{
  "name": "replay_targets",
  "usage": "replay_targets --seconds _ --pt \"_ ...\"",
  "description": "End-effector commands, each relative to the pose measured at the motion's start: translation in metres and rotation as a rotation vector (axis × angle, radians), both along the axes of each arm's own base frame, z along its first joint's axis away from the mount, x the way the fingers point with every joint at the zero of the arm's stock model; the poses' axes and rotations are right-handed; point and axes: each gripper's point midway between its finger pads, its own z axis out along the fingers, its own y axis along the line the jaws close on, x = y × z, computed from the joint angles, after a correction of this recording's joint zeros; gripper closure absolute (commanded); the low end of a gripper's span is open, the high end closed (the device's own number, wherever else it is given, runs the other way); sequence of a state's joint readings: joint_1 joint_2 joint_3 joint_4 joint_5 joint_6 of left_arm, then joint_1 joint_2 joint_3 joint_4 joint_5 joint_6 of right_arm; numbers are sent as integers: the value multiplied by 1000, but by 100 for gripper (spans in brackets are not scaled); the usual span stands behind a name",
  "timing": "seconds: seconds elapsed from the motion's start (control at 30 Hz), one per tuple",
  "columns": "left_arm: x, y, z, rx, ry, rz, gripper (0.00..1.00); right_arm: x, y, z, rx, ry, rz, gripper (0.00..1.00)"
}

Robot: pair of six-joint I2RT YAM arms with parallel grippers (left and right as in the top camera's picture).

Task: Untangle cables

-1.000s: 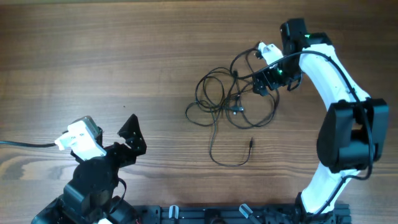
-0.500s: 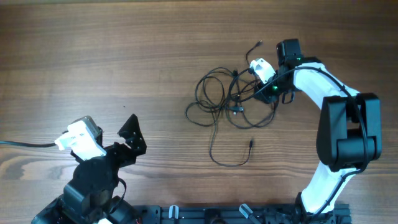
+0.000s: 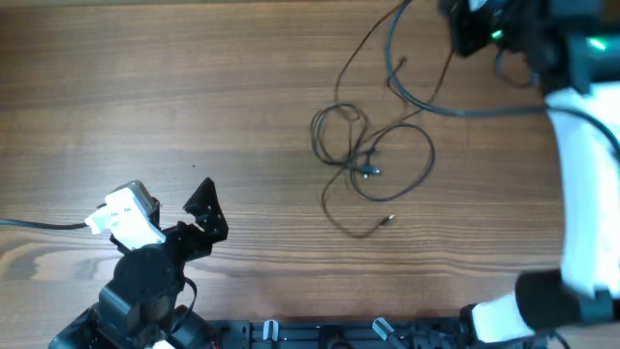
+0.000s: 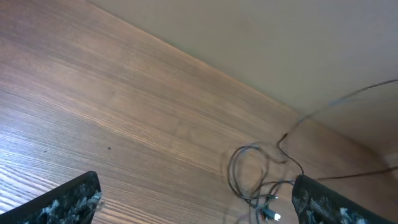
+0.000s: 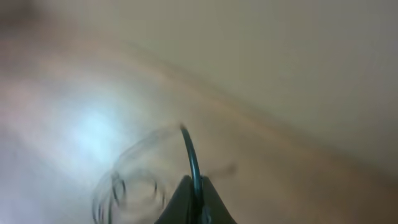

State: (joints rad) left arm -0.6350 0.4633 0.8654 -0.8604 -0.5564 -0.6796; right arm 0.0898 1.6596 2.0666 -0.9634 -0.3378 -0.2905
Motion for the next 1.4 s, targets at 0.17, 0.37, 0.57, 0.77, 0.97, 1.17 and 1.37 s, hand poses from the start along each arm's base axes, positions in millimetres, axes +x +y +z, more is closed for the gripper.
replay_targets --seconds 0.17,0.37,0.57,0.77,0.97,1.17,1.37 --pt "-1 4 7 -17 -20 20 0 -121 -6 263 414 -754 -2 96" --pt "-1 4 7 -17 -20 20 0 -174 -11 340 635 -1031 83 96" --pt "-1 4 7 -17 -20 20 0 -152 -10 319 584 -946 44 96" --pt "-7 -25 -1 -79 37 -136 0 -144 -4 303 552 -877 58 96" --pt "22 -112 -40 -147 218 -408 0 -146 0 298 538 -854 81 96" --pt "72 -238 -131 -278 502 -745 0 -156 1 299 535 -851 87 96" --pt "96 -272 -182 -219 574 -803 0 -168 8 294 529 -813 135 96"
